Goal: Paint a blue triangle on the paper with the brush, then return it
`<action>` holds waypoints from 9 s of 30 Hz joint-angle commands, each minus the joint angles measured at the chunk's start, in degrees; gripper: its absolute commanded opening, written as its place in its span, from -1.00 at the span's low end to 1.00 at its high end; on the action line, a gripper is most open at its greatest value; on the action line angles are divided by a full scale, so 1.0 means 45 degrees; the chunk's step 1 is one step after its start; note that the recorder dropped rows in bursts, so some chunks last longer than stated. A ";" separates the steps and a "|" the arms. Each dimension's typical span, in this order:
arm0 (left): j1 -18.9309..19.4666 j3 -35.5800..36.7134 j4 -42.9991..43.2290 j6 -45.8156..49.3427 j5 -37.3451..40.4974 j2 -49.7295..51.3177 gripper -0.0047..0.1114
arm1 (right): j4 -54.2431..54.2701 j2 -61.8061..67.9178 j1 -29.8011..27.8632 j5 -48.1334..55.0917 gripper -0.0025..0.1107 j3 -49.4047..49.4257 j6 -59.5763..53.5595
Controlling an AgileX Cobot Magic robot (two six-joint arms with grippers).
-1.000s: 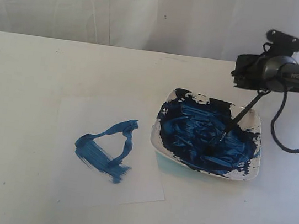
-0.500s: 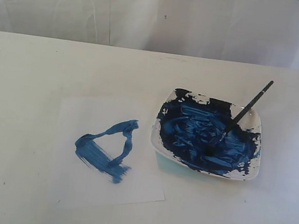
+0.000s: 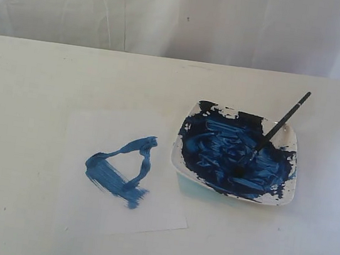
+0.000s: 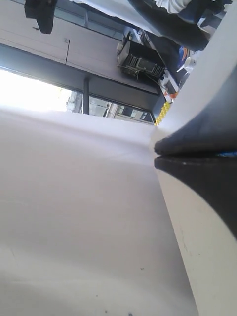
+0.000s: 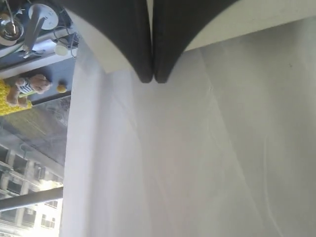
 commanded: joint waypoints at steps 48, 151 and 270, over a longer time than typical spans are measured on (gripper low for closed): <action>0.0004 0.0089 0.3216 -0.5317 -0.1932 -0.6792 -0.92 | 0.3478 -1.0465 -0.0128 -0.4847 -0.96 0.9682 -0.4413; -0.3805 0.8972 2.2675 -1.9627 -0.9056 -1.1520 -0.92 | 0.3476 -1.0465 -0.0128 -0.4843 -0.96 0.9682 -0.4413; -0.3805 0.8972 2.2675 -1.9627 -0.9056 -1.1520 -0.92 | 0.8036 -1.6361 -0.2762 -0.5416 -0.96 2.0670 -0.8746</action>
